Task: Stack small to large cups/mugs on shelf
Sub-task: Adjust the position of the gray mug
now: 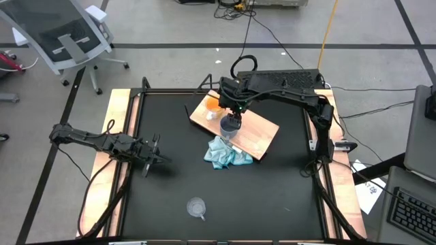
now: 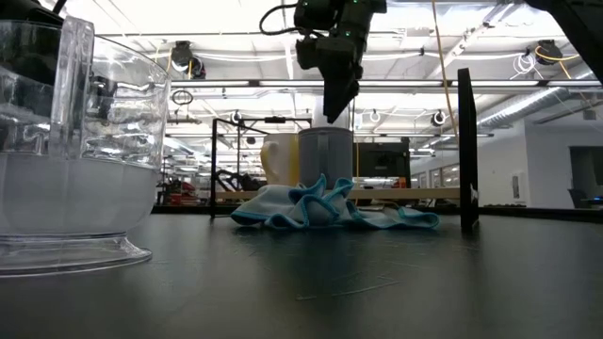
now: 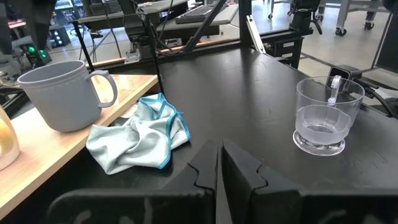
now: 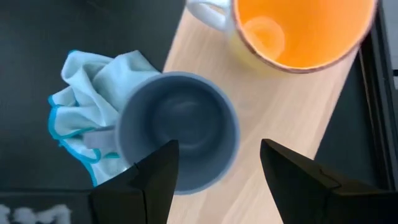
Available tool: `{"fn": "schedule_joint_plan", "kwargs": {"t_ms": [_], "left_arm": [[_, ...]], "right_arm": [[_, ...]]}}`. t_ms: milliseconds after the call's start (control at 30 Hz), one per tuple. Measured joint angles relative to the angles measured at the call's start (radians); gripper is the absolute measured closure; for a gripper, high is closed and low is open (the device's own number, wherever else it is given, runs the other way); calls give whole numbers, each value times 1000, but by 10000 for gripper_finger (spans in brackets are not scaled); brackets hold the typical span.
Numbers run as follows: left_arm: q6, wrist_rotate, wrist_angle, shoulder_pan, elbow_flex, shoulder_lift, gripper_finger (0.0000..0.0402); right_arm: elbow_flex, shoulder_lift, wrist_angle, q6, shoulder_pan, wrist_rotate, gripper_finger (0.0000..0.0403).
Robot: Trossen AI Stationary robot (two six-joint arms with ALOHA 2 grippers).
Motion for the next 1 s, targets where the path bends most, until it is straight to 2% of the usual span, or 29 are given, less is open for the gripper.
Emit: {"fn": "schedule_joint_plan", "kwargs": {"t_ms": [533,667,1000], "left_arm": [[-3,0,0,0,0,0,378],[-3,0,0,0,0,0,378],[-3,3,0,0,0,0,378]], "right_arm": [[-3,38,20,-21,10,5,186],[-45,37,54,-68,10,4,186],[-91,38,85,-64,-4,5,186]]}}
